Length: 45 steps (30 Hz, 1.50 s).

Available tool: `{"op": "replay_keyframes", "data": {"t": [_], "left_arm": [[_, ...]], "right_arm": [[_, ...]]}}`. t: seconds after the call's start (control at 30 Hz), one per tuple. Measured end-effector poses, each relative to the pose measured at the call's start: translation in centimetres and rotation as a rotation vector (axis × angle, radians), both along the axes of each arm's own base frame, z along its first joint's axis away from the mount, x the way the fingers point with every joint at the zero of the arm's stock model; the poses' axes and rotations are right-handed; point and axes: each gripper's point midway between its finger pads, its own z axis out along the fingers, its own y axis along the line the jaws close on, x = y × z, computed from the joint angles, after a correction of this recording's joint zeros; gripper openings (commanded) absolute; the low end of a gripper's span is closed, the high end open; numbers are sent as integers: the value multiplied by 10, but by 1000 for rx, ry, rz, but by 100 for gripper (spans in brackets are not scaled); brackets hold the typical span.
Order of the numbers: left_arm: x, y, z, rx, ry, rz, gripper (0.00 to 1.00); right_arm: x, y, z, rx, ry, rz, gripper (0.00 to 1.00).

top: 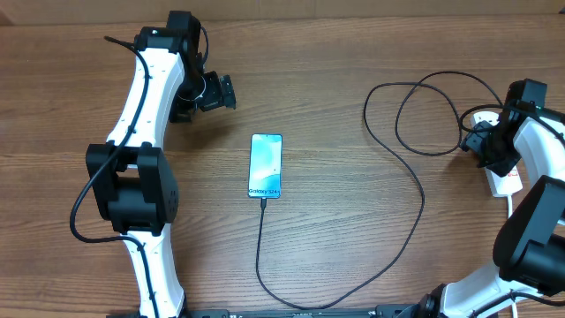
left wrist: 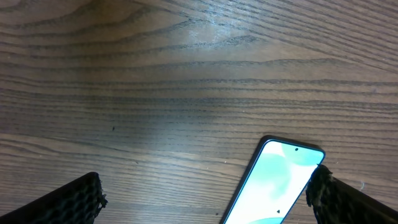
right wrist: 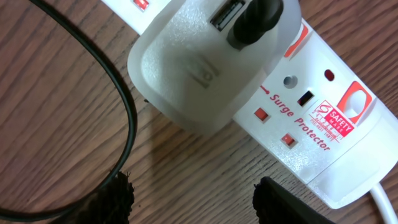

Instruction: Plug charger to phone and switch on socket

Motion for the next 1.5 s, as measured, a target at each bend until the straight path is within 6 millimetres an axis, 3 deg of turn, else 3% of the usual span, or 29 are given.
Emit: {"op": "replay_keyframes", "data": {"t": [0.23, 0.7, 0.87, 0.97, 1.03, 1.5], "left_arm": [[0, 0, 0, 0, 0, 0, 100], [0, 0, 0, 0, 0, 0, 100], [0, 0, 0, 0, 0, 0, 100], [0, 0, 0, 0, 0, 0, 100], [0, 0, 0, 0, 0, 0, 100], [0, 0, 0, 0, 0, 0, 100]], "right_arm": [[3, 9, 0, -5, 5, 18, 64], [21, 61, 1, -71, 16, 179, 66], [26, 67, 2, -77, 4, 201, 68], [27, 67, 2, -78, 2, 200, 74], [27, 67, 2, -77, 0, 194, 100], [27, 69, 2, -76, 3, 203, 100]]}}
